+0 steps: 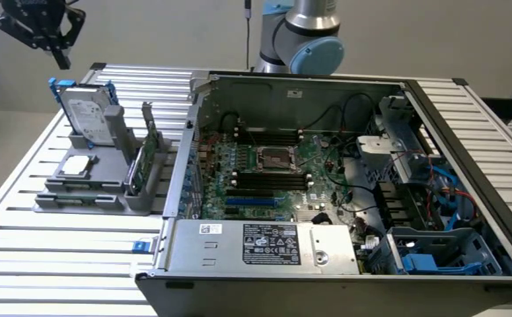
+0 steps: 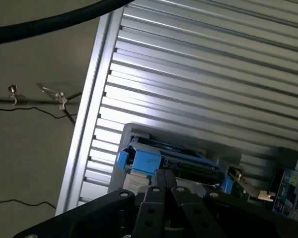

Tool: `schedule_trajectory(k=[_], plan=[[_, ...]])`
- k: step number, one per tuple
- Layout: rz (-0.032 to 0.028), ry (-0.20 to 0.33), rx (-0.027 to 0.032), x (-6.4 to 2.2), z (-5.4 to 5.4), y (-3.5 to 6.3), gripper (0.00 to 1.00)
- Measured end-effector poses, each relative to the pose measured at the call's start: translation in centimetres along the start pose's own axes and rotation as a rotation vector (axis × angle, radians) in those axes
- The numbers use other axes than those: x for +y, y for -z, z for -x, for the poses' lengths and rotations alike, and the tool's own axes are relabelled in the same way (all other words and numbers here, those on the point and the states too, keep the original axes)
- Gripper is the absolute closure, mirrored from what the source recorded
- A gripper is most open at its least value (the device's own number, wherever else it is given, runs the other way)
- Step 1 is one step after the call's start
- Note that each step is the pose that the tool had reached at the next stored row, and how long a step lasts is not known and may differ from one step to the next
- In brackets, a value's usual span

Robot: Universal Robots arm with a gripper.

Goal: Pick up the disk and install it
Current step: 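Pick up the disk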

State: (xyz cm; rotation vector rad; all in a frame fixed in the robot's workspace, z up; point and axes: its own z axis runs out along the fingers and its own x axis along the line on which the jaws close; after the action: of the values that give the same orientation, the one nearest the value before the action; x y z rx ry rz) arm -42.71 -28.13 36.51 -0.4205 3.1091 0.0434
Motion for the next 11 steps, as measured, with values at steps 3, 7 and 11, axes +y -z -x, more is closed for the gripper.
schedule_trajectory(k=[3,7,11], plan=[[0.0004,0.056,0.0015,0.0,0.0,-0.02,0.89],[0.001,0.128,0.0034,0.0,0.0,-0.06,0.89],[0.0015,0.201,0.0054,0.0,0.0,-0.09,0.89]])
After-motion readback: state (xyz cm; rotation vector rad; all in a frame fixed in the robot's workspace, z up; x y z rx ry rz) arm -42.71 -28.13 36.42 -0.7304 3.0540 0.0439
